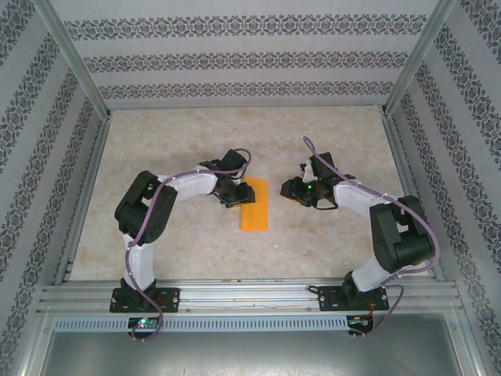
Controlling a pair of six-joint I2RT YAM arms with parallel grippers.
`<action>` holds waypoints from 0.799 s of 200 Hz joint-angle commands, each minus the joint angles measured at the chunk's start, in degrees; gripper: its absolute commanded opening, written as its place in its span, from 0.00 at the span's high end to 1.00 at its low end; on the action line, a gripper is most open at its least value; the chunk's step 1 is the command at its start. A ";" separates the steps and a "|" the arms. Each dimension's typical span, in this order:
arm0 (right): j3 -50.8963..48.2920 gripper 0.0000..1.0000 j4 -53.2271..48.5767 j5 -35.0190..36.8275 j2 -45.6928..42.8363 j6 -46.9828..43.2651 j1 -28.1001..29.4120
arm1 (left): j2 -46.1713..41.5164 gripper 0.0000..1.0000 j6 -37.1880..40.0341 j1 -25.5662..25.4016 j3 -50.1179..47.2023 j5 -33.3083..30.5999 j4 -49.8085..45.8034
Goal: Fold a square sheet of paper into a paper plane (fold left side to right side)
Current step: Hold the square sheet of paper at the center of the table.
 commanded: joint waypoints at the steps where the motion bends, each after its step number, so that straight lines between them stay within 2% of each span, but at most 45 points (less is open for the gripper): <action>1: -0.66 0.54 -1.08 0.09 -1.25 -1.34 -0.77 | 7.45 0.53 -1.19 -3.28 -2.41 -0.26 -1.15; 60: -0.66 0.54 -1.00 -1.14 -0.90 -1.66 -0.73 | 7.79 0.53 -1.20 -3.22 -2.24 0.12 -0.93; 118: 0.98 0.55 0.24 -5.40 1.81 -1.08 1.17 | 7.82 0.53 -0.77 -3.22 -2.15 0.11 -1.23; 138: 1.77 0.63 3.67 -9.36 4.57 1.31 3.00 | 7.80 0.53 -0.86 -3.22 -2.14 0.11 -1.31; 160: 2.39 0.77 8.54 -11.75 7.69 4.74 5.12 | 7.75 0.53 -0.86 -3.23 -2.15 0.04 -1.40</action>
